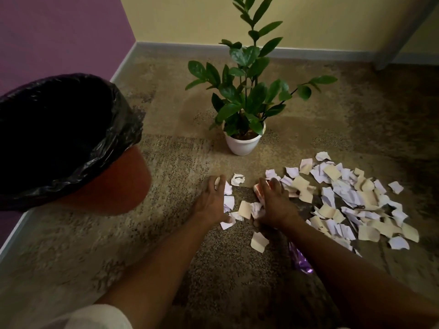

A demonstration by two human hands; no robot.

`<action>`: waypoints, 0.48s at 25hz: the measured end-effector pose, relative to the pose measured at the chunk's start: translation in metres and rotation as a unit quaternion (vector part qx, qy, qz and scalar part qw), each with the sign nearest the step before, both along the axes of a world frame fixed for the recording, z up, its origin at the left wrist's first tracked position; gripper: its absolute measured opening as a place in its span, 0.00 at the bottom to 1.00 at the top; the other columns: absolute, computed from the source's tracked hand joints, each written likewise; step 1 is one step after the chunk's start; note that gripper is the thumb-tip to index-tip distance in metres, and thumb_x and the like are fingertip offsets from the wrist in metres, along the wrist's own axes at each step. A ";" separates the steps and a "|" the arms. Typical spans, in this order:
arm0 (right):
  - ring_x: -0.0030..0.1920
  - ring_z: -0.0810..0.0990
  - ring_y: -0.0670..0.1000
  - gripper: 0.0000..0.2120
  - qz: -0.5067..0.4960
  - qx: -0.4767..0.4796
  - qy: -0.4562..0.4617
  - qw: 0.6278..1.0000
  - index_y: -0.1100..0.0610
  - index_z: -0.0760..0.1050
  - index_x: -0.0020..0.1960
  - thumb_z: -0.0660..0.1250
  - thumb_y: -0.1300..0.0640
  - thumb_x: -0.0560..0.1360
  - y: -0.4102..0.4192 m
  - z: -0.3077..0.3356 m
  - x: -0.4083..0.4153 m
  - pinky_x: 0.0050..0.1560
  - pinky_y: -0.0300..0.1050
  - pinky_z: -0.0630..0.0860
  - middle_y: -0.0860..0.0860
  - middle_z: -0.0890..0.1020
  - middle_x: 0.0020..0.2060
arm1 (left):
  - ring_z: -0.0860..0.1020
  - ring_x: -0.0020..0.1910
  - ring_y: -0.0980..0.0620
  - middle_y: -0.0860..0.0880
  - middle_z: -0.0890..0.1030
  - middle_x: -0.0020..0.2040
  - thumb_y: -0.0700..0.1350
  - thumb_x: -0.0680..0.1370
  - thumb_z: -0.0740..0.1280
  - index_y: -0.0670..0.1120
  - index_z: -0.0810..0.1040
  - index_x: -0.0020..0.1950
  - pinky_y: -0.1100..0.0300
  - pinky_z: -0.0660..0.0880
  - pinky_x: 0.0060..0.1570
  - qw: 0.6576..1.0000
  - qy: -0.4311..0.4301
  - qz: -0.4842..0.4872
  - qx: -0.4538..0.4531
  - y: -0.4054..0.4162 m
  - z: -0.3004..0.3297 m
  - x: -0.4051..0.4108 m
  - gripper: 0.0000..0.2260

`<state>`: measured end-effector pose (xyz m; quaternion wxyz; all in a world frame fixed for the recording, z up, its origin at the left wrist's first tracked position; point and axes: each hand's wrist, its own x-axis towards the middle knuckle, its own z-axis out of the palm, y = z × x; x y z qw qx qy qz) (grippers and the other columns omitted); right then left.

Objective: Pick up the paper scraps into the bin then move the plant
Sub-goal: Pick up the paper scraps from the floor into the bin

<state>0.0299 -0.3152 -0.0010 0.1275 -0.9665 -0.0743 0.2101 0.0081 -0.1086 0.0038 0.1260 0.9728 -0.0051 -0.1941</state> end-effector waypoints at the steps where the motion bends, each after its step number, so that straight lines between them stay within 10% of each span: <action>1: 0.72 0.59 0.68 0.61 0.009 0.002 0.000 1.000 0.43 0.41 0.75 0.80 0.46 0.57 0.007 -0.001 0.009 0.66 0.61 0.68 0.56 0.49 0.77 | 0.60 0.75 0.39 0.43 0.45 0.78 0.60 0.62 0.80 0.50 0.39 0.79 0.48 0.71 0.63 1.000 0.005 0.005 0.006 -0.001 -0.002 0.005 0.62; 4: 0.70 0.61 0.67 0.61 0.034 -0.007 0.007 0.999 0.44 0.43 0.76 0.81 0.47 0.57 0.024 0.000 0.034 0.66 0.60 0.68 0.59 0.52 0.75 | 0.50 0.78 0.37 0.44 0.45 0.78 0.60 0.60 0.81 0.55 0.40 0.78 0.44 0.66 0.68 1.000 0.013 -0.004 0.010 -0.006 -0.007 0.022 0.61; 12: 0.60 0.71 0.63 0.32 0.057 0.059 -0.040 0.996 0.48 0.65 0.68 0.71 0.46 0.67 0.038 0.001 0.035 0.57 0.53 0.71 0.59 0.71 0.59 | 0.72 0.63 0.42 0.46 0.62 0.68 0.56 0.64 0.79 0.51 0.65 0.71 0.49 0.74 0.54 0.999 -0.021 -0.015 -0.036 -0.020 -0.013 0.035 0.40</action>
